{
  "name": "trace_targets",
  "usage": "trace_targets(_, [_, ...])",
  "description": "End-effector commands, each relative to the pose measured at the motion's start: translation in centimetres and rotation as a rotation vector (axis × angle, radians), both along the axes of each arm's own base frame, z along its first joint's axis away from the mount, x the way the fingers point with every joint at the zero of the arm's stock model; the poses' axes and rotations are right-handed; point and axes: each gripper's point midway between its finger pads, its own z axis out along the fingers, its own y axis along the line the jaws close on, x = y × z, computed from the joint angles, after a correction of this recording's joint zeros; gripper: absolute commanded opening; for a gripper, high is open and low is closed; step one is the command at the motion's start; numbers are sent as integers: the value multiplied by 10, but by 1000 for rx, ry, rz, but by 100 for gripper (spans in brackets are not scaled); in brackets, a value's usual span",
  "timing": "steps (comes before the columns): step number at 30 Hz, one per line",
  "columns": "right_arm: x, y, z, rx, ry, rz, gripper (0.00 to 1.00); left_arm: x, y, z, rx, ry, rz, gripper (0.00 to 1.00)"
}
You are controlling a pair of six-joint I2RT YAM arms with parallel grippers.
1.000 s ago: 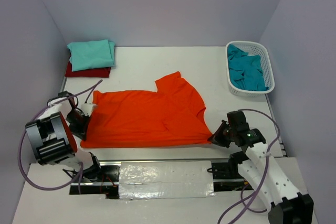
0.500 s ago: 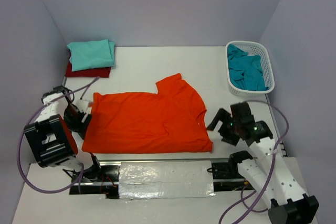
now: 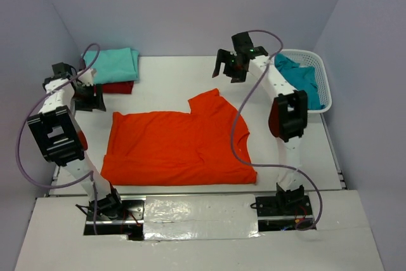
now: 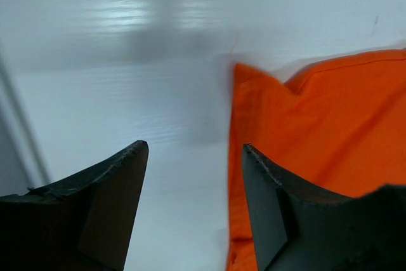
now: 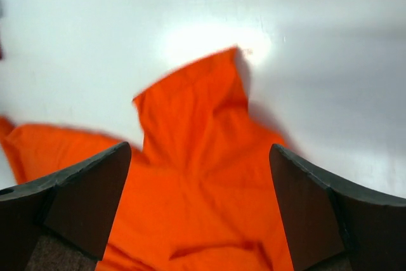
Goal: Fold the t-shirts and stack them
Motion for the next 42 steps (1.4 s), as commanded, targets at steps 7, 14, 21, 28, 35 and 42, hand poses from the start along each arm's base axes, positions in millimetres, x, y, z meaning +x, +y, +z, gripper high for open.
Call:
trace_targets(7, [32, 50, -110, 16, 199, 84, 84, 44, -61, -32, -144, -15, -79, 76])
trace_targets(14, [16, 47, -133, -57, 222, 94, 81, 41, -63, -71, -149, 72, -55, 75])
trace_targets(21, [15, 50, -133, -42, 218, 110, 42, 28, -82, -74, -206, 112, -98, 70])
trace_targets(28, [20, 50, -116, -44, 175, 122, 0, 18, -83, -69, -200, 146, -118, 24])
trace_targets(35, [-28, 22, -82, -100, 136, 125, 0, 8, -78, -35, -119, 76, -222, 0])
trace_targets(42, [-151, -7, -57, -114, 70, 122, 0, -41, -68, -7, 101, 11, -432, 0])
